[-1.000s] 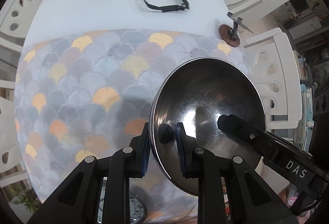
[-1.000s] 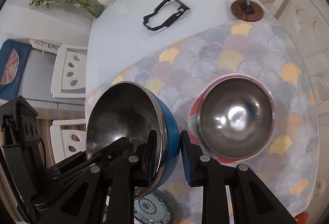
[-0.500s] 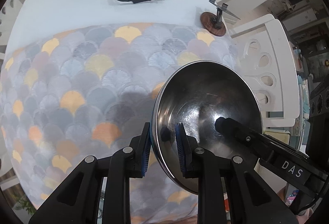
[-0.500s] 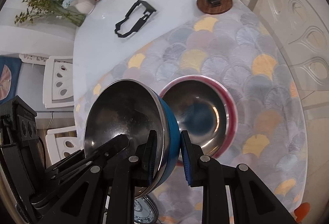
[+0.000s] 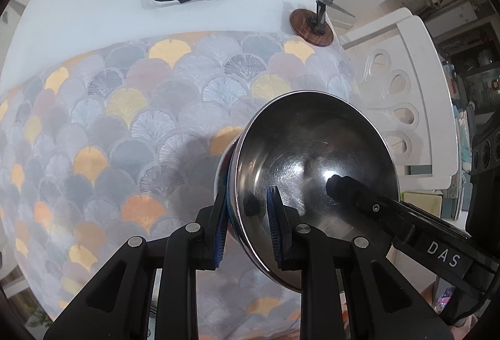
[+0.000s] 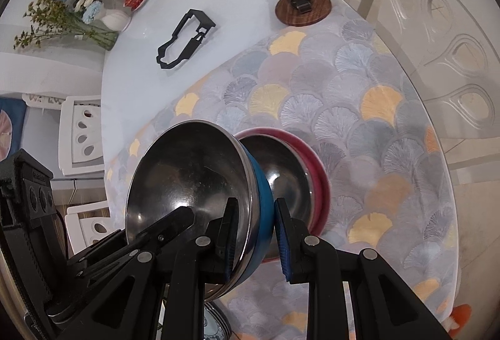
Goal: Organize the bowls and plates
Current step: 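Lower the blue-exterior bowl into the red-exterior bowl with both grippers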
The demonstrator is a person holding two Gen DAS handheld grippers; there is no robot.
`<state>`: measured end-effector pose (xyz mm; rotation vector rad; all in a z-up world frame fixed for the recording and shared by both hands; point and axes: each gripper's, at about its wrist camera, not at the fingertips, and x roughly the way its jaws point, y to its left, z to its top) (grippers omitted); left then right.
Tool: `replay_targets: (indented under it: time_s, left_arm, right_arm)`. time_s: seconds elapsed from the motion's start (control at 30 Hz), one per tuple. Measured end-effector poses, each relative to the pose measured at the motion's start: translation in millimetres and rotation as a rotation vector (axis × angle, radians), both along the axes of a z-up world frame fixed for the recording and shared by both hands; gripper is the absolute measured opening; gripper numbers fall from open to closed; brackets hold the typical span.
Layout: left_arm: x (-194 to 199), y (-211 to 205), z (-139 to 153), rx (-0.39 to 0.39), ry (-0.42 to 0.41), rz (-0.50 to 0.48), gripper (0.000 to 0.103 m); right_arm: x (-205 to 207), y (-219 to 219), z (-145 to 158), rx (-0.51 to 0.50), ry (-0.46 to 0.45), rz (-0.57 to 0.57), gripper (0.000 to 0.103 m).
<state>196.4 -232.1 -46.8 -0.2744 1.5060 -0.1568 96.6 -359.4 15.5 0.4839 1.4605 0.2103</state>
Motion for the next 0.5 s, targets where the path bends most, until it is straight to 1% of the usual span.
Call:
replay_targets:
  time_s: [0.3, 0.5]
  left_arm:
    - [1.2, -17.3, -4.5, 0.029, 0.006, -0.056, 0.020]
    - [0.9, -25.2, -6.0, 0.025, 0.006, -0.074, 0.020]
  right_arm:
    - [-8.7, -14.7, -8.3, 0.011, 0.003, -0.050, 0.023]
    - [-12.0, -23.8, -10.0, 0.008, 0.003, -0.076, 0.023]
